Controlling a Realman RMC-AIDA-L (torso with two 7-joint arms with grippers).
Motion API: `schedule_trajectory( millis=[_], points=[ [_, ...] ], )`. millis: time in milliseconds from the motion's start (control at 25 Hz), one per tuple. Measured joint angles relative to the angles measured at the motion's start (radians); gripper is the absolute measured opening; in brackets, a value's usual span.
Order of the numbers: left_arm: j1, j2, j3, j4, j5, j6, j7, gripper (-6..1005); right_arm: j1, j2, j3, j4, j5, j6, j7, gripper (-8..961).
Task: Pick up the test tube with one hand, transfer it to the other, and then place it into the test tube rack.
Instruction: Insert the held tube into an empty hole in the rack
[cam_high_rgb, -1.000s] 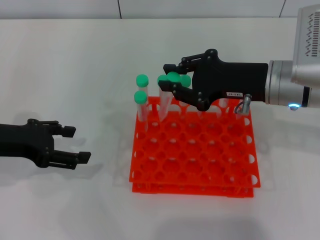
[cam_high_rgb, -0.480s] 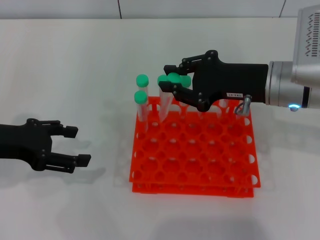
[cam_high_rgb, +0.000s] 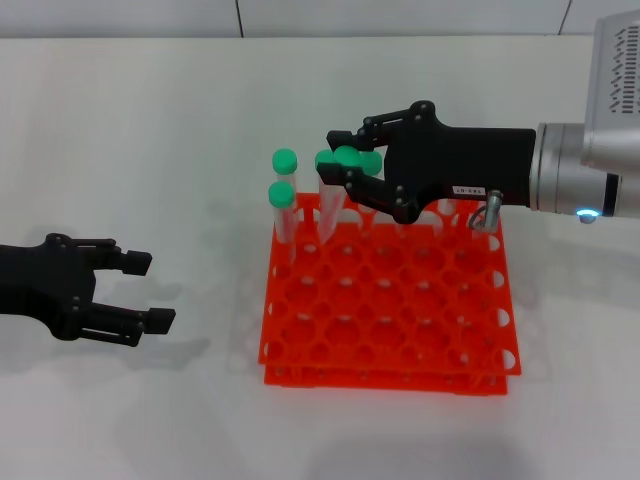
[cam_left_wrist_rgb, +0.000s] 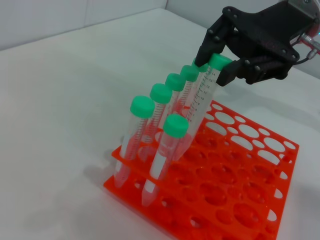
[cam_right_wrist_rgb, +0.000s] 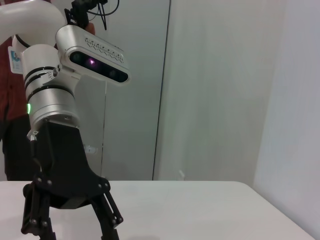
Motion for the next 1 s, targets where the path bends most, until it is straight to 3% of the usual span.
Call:
schedule_trajectory(
  millis=[1000],
  points=[
    [0.007, -0.005, 0.000, -0.002, 0.009, -0.011, 0.007, 881, 0.035, -0.002, -0.006, 0.006, -0.018, 0.001, 0.050, 270]
  ],
)
